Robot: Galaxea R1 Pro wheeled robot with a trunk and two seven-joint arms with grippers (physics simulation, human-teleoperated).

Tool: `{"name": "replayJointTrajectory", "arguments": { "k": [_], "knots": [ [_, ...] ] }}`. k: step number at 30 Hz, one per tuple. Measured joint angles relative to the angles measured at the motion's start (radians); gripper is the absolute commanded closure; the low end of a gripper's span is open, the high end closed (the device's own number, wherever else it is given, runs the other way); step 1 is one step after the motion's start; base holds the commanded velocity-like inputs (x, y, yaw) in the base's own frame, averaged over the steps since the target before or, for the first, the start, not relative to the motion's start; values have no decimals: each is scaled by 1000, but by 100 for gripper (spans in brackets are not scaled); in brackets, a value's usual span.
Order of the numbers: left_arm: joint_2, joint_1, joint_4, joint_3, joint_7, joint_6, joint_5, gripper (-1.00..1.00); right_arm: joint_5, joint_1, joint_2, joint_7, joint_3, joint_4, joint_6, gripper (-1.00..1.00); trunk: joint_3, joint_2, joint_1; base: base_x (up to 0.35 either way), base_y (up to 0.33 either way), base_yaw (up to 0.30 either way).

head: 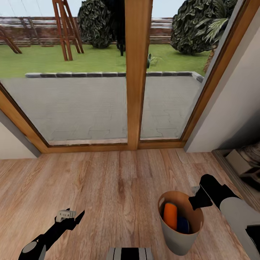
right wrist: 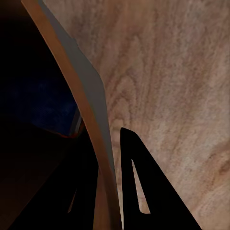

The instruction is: Put the three can of soda from the living room inside the tash can in the kitchen.

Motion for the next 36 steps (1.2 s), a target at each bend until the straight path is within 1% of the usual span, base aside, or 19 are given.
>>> {"name": "replayJointTrajectory", "arguments": {
  "k": [13,16,17,18,19,21,36],
  "knots": [
    [0,0,0,0,0,0,0,-100,1,0,-1,0,1,0,0,100,0,0,0,0,0,0],
    [0,1,0,0,0,0,0,-100,-2,-15,-2,4,11,4,5,100,-11,-1,1,0,0,0],
    [0,1,0,0,0,0,0,-100,-16,-18,-9,7,15,6,5,100,-15,-1,1,0,0,0],
    [0,1,0,0,0,0,0,-100,-38,-16,-22,10,13,6,5,100,-19,-1,1,0,0,0],
    [0,1,0,0,0,0,0,-100,-46,-13,-26,9,10,5,5,100,-19,-2,1,0,0,0],
    [0,1,0,0,0,0,0,-100,-39,-16,-23,10,10,6,5,100,-19,-2,1,0,0,0],
    [0,0,0,-1,0,0,0,-100,-41,-15,-24,10,10,5,5,100,-19,-2,1,0,0,0]
  ]
}}
